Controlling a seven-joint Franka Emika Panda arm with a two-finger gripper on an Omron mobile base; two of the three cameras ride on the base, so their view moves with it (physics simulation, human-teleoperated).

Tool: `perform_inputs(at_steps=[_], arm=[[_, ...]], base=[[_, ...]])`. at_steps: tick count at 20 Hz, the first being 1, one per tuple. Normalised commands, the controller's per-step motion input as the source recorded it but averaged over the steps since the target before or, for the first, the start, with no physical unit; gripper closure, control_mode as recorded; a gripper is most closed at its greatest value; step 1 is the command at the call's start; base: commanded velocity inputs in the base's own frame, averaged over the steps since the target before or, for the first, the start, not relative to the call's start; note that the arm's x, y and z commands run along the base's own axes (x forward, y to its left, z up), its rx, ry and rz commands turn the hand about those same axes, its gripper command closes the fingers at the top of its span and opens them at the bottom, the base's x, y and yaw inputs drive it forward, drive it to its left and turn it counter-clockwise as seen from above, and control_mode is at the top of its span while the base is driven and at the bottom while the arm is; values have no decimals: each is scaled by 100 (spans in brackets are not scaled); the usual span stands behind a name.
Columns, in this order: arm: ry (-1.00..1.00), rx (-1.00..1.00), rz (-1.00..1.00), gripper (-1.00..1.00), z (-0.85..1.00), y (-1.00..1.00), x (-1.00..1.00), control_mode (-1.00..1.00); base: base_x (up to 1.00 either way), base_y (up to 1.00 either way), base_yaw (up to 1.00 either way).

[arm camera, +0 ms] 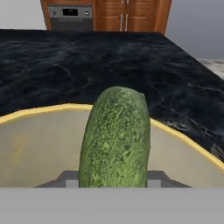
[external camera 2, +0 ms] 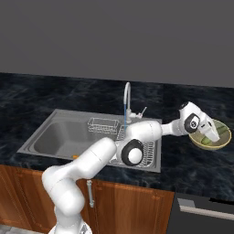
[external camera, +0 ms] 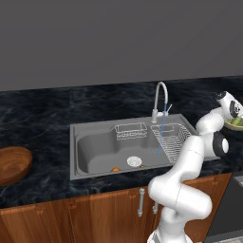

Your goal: Pick the oranges from the sink and place them in one bowl. Place the cucumber in the other bowl. Then turn off the sink faucet.

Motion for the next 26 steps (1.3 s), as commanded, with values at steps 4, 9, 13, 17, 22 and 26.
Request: perform_inputs(at_steps=[4,9,13,17,22,26], arm=[[10,0,0,-100,2,8,4,-100],[9,-1,2,-100,26,16,6,-100],[10,0,4,-100,33,8,0,-100],[12,0,3,-100,38,7,0,-100],[13,0,1,-100,34,5,-1,-100],[9,0,0,-100,31,11,-25,-100]], base=[[0,0,0],[0,0,0],[0,0,0],[0,0,0],[0,0,0],[0,0,0]])
